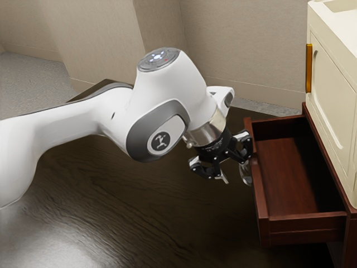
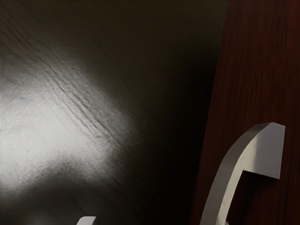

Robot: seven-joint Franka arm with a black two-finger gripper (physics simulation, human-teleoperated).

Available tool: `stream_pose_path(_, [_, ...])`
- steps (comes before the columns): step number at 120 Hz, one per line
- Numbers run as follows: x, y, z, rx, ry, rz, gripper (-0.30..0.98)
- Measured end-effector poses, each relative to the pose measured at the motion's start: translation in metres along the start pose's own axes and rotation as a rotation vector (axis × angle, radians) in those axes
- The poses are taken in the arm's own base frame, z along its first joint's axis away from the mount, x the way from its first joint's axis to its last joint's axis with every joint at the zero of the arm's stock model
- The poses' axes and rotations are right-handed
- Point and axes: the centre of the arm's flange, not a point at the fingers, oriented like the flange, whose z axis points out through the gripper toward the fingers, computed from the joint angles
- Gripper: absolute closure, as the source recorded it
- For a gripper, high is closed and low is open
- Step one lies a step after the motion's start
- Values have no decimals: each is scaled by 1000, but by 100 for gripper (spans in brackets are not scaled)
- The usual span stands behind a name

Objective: Pull the drawer handle with one arm to open the drawer

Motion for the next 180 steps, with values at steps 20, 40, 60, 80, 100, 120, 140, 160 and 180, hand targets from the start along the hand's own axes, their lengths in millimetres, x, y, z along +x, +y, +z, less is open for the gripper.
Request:
stream_pose_path(20, [0,0,0,-2,4,0,44])
stream_pose_path(40, [2,-7,-2,0,8,-7,44])
stream_pose_path(60, [4,-10,-4,1,14,-10,44])
stream_pose_path(80, [5,-14,-6,3,17,-13,44])
stream_pose_path(100, [7,-20,-4,8,20,-19,44])
stream_pose_path(120, [8,-22,-5,5,30,-16,44])
stream_pose_path(140, [9,-27,-7,6,35,-19,45])
stream_pose_path(160, [12,-36,-7,13,39,-29,45])
stream_pose_path(180, [14,-44,-10,12,45,-43,45])
